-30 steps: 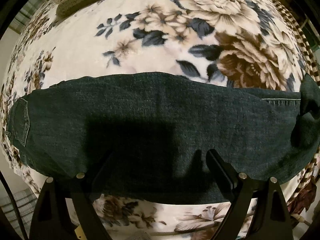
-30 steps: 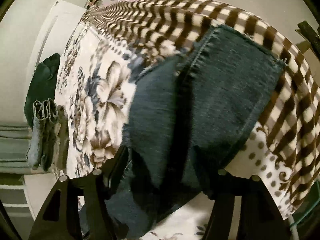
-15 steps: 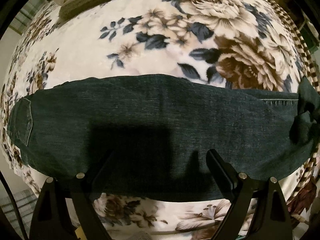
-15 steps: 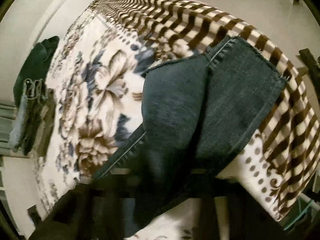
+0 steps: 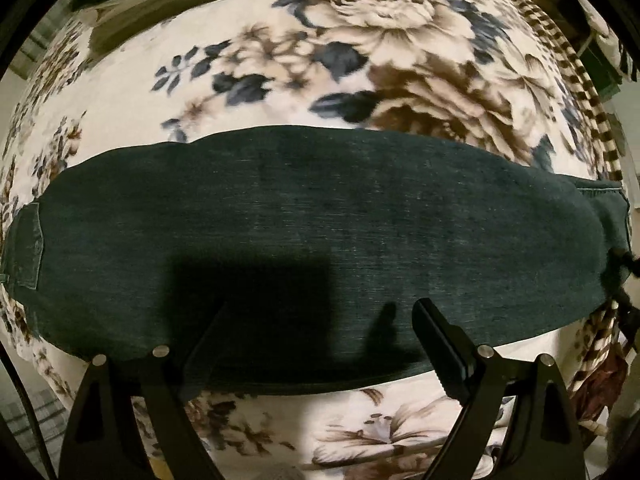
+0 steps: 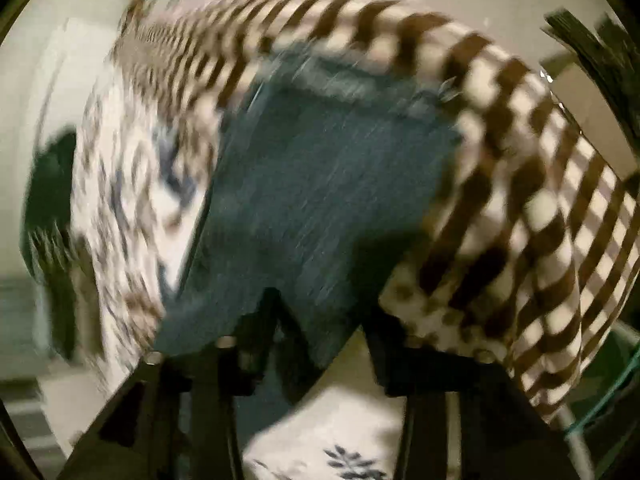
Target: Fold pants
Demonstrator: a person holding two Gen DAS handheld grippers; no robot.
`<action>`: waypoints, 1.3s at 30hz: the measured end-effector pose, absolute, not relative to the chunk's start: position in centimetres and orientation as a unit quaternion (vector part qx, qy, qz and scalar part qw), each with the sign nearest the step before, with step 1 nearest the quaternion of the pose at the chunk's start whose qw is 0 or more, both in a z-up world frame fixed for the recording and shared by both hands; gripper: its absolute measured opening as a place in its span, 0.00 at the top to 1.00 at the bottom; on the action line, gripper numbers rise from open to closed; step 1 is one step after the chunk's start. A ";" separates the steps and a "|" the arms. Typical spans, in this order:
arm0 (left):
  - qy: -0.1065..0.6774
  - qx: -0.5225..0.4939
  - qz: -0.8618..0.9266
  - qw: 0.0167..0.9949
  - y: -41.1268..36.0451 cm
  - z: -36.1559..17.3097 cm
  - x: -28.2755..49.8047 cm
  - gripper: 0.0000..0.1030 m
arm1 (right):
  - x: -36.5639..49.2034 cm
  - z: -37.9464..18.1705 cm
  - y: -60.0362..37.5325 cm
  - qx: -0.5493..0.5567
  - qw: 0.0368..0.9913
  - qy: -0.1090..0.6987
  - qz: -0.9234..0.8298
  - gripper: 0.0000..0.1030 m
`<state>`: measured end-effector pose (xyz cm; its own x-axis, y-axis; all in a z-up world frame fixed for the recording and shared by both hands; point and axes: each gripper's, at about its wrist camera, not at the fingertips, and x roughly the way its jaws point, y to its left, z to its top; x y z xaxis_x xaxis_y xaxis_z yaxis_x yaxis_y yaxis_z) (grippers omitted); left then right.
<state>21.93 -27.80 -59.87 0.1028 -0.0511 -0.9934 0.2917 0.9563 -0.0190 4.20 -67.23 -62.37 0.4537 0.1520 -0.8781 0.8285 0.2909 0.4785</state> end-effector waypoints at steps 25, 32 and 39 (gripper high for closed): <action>0.656 0.012 -0.055 0.753 -16.7 -57.4 23.2 0.12 | 6.7 -56.6 -61.6 0.428 0.710 0.505 -0.240 0.36; 0.659 -0.077 0.068 0.745 2.5 -56.8 24.6 0.12 | 11.7 -59.5 -42.5 0.459 0.662 0.586 -0.087 0.36; 0.640 -0.201 0.157 0.725 17.4 -60.2 26.6 0.13 | 13.3 -65.2 -35.3 0.517 0.621 0.579 -0.114 0.36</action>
<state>26.58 17.40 -60.24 0.1321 -0.0286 -0.9908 -0.4852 0.8698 -0.0898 13.34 -35.27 -65.16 0.3044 0.4563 -0.8361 0.7399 0.4395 0.5092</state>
